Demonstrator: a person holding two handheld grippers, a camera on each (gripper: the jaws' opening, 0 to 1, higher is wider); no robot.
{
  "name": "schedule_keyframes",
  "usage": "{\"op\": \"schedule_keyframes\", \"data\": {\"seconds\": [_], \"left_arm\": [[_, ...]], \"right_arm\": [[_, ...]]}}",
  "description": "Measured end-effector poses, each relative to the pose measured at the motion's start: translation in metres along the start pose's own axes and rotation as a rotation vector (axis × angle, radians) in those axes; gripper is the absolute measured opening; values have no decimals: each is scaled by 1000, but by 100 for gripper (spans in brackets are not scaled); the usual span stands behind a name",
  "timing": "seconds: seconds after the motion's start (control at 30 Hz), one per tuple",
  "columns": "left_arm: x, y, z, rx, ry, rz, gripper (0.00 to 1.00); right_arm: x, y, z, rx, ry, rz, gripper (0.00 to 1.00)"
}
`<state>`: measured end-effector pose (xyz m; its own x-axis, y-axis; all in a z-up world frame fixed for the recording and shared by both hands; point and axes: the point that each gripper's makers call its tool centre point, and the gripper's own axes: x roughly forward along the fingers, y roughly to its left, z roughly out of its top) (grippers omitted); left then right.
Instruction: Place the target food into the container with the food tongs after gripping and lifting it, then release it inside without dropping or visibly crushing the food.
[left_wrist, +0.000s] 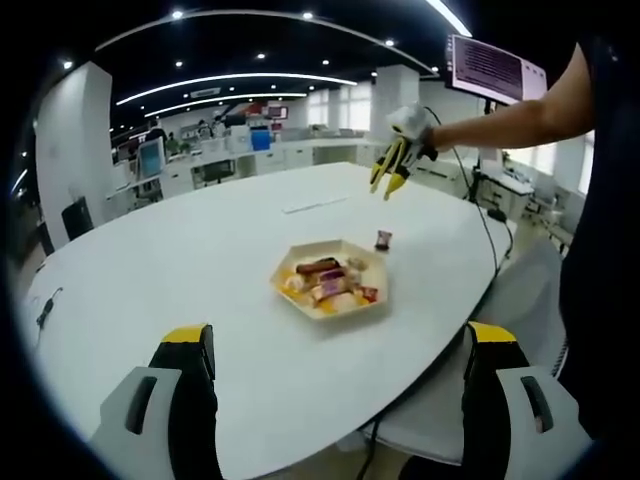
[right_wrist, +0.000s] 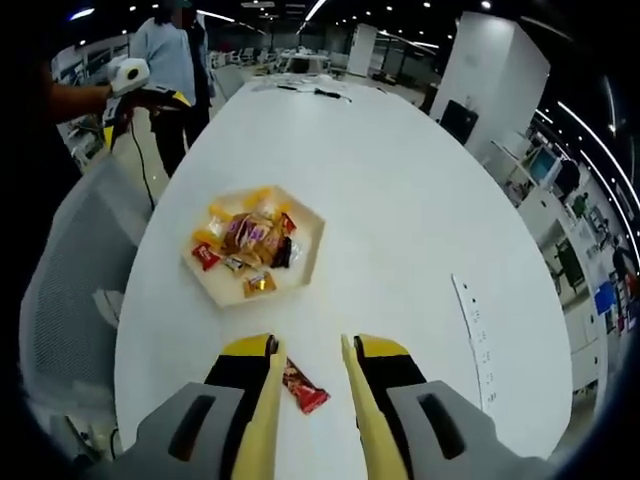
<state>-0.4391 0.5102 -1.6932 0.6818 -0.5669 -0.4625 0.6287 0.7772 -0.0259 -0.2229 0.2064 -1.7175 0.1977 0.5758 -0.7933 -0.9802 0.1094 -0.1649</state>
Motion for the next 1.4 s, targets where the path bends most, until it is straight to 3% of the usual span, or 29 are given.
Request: {"op": "schedule_keyframes", "data": {"seconds": [0.4, 0.83, 1.0, 1.2, 1.4], "left_arm": [[4, -5, -3, -3, 18, 7, 99], [-9, -9, -9, -19, 20, 38, 99], [-12, -9, -13, -27, 37, 45, 99], [-16, -4, -6, -41, 16, 66, 99], [-14, -5, -10, -44, 25, 59, 99]], "right_arm": [[13, -3, -31, 6, 19, 29, 30], [54, 19, -70, 24, 79, 96, 30], [62, 16, -73, 9, 85, 103, 30], [67, 18, -74, 14, 93, 130, 30], [73, 28, -80, 94, 114, 161, 30]]}}
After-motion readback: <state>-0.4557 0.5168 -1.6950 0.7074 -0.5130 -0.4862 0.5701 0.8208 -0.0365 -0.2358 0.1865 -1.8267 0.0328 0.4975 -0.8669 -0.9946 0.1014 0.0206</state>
